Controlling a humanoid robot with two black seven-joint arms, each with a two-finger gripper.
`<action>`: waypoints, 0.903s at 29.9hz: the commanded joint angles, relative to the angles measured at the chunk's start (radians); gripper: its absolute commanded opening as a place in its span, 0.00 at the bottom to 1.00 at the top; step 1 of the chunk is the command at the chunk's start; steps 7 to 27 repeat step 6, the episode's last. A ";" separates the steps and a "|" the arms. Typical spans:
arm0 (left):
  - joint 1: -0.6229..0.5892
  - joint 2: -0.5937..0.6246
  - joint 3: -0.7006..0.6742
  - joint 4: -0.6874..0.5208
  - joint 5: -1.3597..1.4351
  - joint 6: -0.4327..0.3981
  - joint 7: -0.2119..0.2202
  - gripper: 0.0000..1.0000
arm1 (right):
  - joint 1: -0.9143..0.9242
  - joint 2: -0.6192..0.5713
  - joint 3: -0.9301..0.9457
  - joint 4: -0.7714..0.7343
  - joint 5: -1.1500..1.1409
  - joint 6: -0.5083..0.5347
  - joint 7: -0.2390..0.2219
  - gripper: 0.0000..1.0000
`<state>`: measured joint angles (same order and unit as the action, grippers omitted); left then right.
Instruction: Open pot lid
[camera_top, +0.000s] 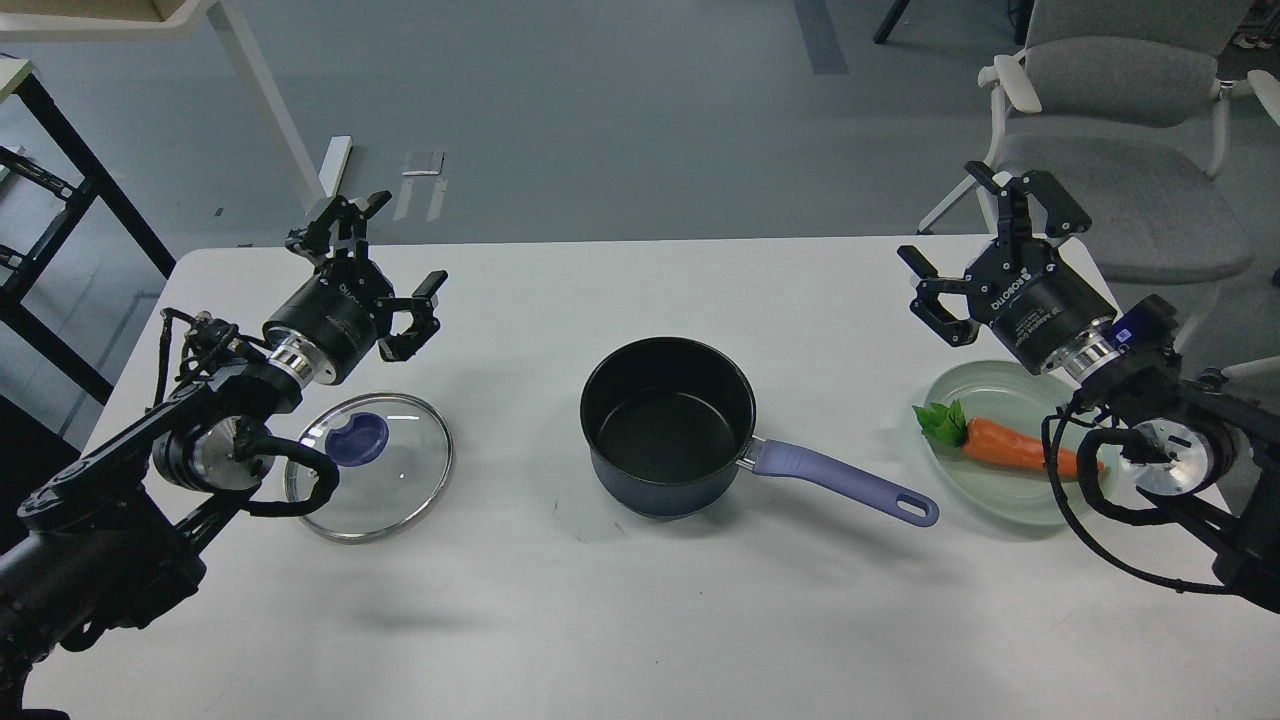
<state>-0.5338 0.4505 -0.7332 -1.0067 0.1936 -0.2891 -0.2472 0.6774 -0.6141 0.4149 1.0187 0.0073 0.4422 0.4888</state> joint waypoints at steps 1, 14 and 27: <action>0.002 0.000 0.001 -0.003 0.007 -0.019 -0.001 0.99 | -0.010 0.011 0.001 -0.002 -0.003 -0.005 0.000 1.00; 0.000 0.002 0.005 -0.007 0.009 -0.012 -0.001 0.99 | -0.012 0.022 0.019 -0.002 -0.001 -0.010 0.000 1.00; 0.000 0.002 0.005 -0.007 0.009 -0.012 -0.001 0.99 | -0.012 0.022 0.019 -0.002 -0.001 -0.010 0.000 1.00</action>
